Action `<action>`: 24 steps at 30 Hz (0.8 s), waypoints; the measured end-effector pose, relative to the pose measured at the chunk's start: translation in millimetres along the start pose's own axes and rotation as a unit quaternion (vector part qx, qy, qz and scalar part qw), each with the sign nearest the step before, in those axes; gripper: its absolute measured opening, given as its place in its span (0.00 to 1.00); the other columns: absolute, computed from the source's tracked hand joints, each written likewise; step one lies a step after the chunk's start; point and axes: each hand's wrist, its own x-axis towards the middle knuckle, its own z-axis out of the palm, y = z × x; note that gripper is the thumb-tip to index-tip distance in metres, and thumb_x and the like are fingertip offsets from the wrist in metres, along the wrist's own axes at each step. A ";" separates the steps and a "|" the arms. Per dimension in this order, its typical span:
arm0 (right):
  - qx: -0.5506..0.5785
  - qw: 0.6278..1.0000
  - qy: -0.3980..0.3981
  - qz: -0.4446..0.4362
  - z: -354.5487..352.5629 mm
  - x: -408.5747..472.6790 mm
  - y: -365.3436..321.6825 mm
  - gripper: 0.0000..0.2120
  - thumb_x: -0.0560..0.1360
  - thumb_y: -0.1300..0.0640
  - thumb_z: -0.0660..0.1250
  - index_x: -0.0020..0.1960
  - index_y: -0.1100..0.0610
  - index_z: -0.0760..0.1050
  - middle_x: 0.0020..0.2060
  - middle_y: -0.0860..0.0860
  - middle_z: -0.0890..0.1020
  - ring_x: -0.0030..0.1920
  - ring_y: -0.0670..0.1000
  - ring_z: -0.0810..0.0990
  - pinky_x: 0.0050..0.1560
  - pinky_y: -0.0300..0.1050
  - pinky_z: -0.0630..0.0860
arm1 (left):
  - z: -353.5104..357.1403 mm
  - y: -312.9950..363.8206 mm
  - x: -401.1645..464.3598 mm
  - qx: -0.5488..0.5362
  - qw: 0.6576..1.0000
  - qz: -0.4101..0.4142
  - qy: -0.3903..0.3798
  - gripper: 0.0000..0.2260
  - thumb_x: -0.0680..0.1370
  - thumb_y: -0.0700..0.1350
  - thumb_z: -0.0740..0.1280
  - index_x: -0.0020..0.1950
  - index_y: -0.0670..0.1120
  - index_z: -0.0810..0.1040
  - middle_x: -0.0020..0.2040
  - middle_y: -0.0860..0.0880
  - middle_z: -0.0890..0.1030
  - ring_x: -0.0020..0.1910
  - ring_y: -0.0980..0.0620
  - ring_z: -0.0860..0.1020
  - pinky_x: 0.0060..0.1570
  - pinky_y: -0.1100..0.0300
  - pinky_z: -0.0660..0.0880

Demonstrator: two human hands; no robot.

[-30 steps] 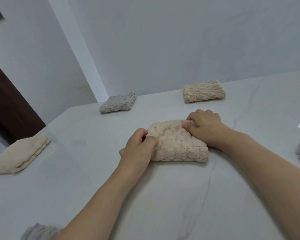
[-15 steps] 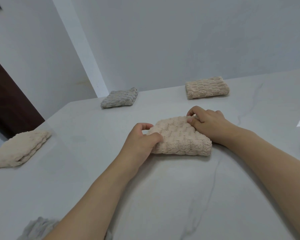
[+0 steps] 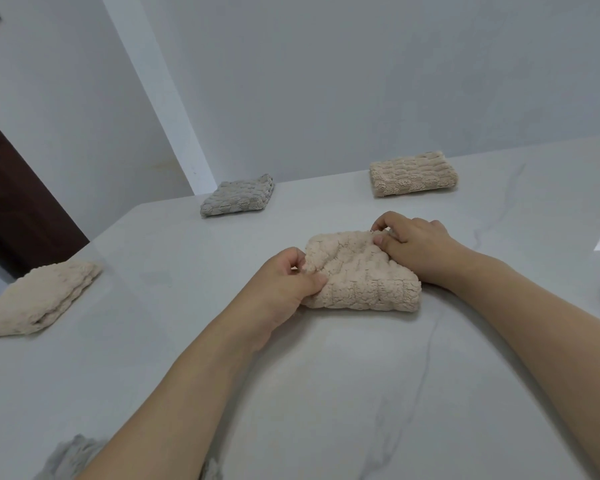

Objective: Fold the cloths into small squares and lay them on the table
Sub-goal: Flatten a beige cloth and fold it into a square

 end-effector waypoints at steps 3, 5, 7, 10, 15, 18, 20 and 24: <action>0.010 1.000 0.000 0.002 -0.4 -0.9 -0.5 0.07 0.81 0.48 0.55 0.56 0.46 0.69 0.51 0.47 0.79 0.59 0.53 0.74 0.64 0.53 0.60 | -0.3 1.2 0.9 0.025 0.999 -0.028 -0.006 0.18 0.71 0.42 0.76 0.58 0.41 0.76 0.50 0.44 0.85 0.48 0.47 0.83 0.53 0.56 0.77; 0.010 1.000 0.003 0.002 -0.5 -1.3 -0.5 0.07 0.81 0.48 0.55 0.57 0.46 0.68 0.50 0.47 0.79 0.59 0.53 0.74 0.65 0.53 0.60 | -0.8 3.8 0.4 0.033 0.999 -0.035 -0.010 0.15 0.72 0.40 0.75 0.57 0.42 0.78 0.51 0.46 0.85 0.48 0.50 0.84 0.50 0.60 0.78; 0.008 1.000 0.004 0.001 0.3 -1.5 -0.6 0.07 0.81 0.48 0.55 0.58 0.46 0.68 0.50 0.47 0.79 0.59 0.53 0.73 0.64 0.53 0.60 | -1.1 6.2 -0.2 0.034 0.998 -0.044 -0.010 0.14 0.72 0.40 0.75 0.56 0.42 0.80 0.49 0.47 0.86 0.48 0.51 0.84 0.47 0.62 0.77; 0.001 1.000 0.005 -0.002 1.0 -1.4 -0.8 0.08 0.81 0.48 0.55 0.59 0.46 0.68 0.49 0.46 0.78 0.58 0.53 0.73 0.63 0.53 0.60 | 0.5 8.7 1.3 0.059 0.996 -0.059 0.010 0.14 0.70 0.41 0.77 0.53 0.44 0.80 0.48 0.48 0.86 0.47 0.51 0.83 0.46 0.62 0.76; 0.000 1.000 0.001 -0.005 0.5 -1.5 -1.4 0.08 0.81 0.48 0.55 0.58 0.45 0.68 0.48 0.45 0.78 0.58 0.53 0.74 0.64 0.53 0.60 | 6.5 12.1 2.8 0.153 0.984 -0.081 0.037 0.20 0.64 0.53 0.80 0.51 0.47 0.80 0.47 0.50 0.84 0.49 0.49 0.82 0.56 0.54 0.77; 0.002 1.000 0.002 -0.006 0.0 -1.4 -2.4 0.08 0.81 0.47 0.55 0.58 0.45 0.69 0.47 0.45 0.77 0.58 0.53 0.74 0.64 0.53 0.60 | 12.9 17.0 2.7 0.346 0.932 -0.076 0.071 0.20 0.66 0.63 0.73 0.48 0.49 0.79 0.40 0.52 0.81 0.43 0.53 0.76 0.62 0.50 0.69; 0.005 1.000 0.001 -0.005 -0.7 -1.3 -2.5 0.08 0.81 0.47 0.55 0.58 0.45 0.68 0.46 0.45 0.77 0.58 0.53 0.74 0.64 0.53 0.60 | 17.6 19.5 0.7 0.439 0.893 -0.044 0.093 0.18 0.72 0.63 0.68 0.47 0.49 0.77 0.38 0.53 0.78 0.41 0.54 0.74 0.62 0.50 0.63; 0.014 1.000 -0.002 -0.006 -1.5 -2.7 -1.3 0.07 0.81 0.48 0.55 0.57 0.44 0.68 0.44 0.44 0.76 0.56 0.52 0.74 0.64 0.53 0.60 | 18.7 17.3 -5.4 0.423 0.900 -0.012 0.104 0.17 0.74 0.62 0.66 0.46 0.48 0.77 0.39 0.51 0.79 0.41 0.54 0.71 0.58 0.52 0.62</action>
